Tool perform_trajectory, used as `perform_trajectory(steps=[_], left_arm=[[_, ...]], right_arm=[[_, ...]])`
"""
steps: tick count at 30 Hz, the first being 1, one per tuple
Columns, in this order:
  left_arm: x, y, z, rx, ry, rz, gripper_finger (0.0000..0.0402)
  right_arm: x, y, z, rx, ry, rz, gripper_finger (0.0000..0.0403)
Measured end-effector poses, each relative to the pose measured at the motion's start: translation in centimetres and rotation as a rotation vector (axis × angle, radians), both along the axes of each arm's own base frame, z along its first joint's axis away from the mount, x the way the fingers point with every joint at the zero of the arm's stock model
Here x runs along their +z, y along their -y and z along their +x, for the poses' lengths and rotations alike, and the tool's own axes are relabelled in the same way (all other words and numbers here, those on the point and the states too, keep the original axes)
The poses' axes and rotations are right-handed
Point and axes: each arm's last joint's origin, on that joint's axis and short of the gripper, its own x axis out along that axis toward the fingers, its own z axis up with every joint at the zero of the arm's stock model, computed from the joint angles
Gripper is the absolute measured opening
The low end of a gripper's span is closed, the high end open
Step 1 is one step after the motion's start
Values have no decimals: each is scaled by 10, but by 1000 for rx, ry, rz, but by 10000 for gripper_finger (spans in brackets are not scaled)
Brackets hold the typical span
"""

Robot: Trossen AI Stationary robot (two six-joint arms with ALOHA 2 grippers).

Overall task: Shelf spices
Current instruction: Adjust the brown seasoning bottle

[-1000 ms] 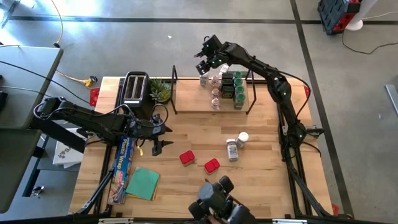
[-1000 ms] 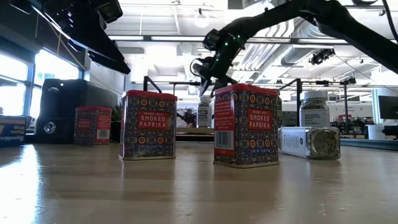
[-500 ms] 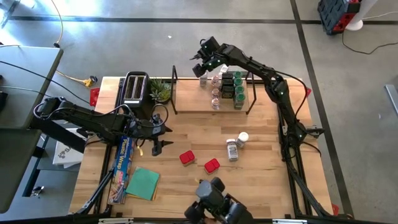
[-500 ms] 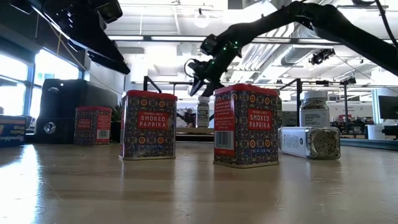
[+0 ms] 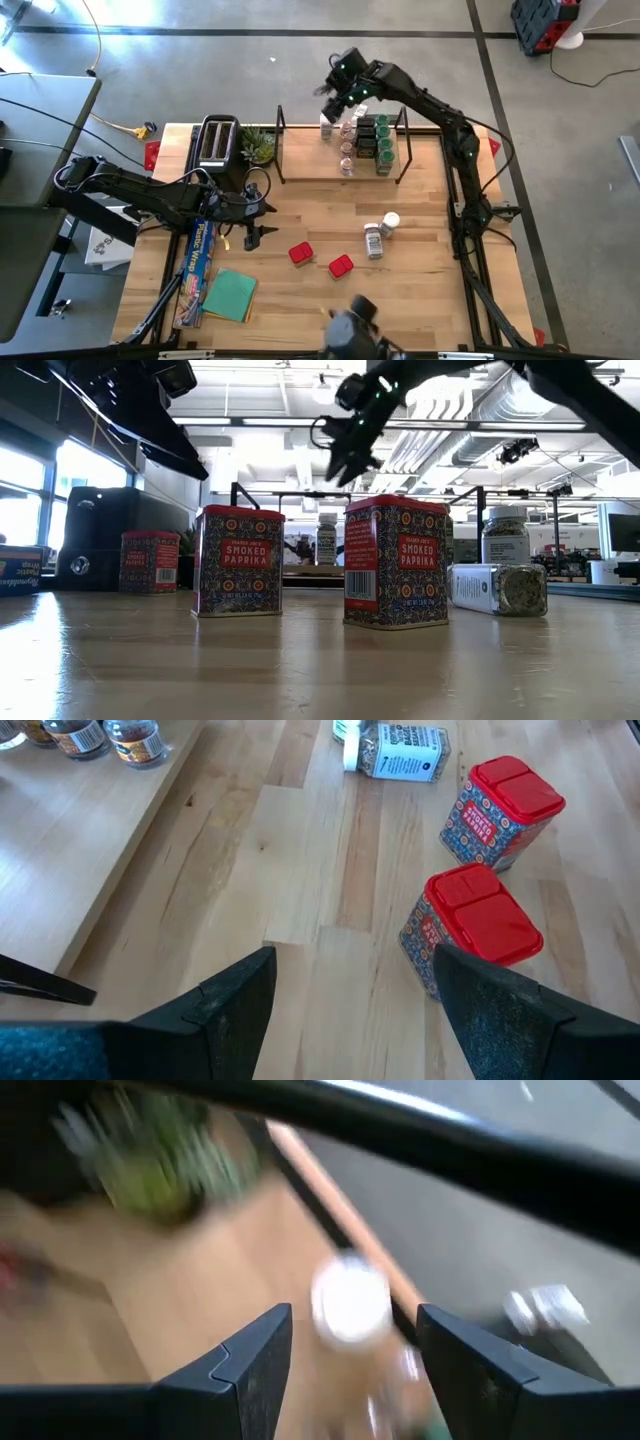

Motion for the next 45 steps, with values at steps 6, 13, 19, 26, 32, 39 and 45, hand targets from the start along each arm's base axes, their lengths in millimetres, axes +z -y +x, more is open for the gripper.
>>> perform_trajectory(steps=[6,13,19,26,32,39,45], left_arm=[[1,0,0,-1,8,4,266],[1,0,1,-1,9,5,266],[1,0,0,-1,8,5,266],[1,0,1,-1,10,5,266],[1,0,1,-1,11,5,266],[1,0,1,-1,11,5,266],[1,0,1,-1,11,5,266]], right_arm=[[-19,-31,-9,-40,-333,53,200],[-56,-28,-7,-87,-411,71,124],[-77,-25,-6,-78,-412,71,56],[-87,-23,-4,-76,-391,62,8],[-87,-23,-3,-78,-387,62,1],[-87,-24,-3,-68,-374,76,1],[-87,-22,-3,-77,-380,59,1]])
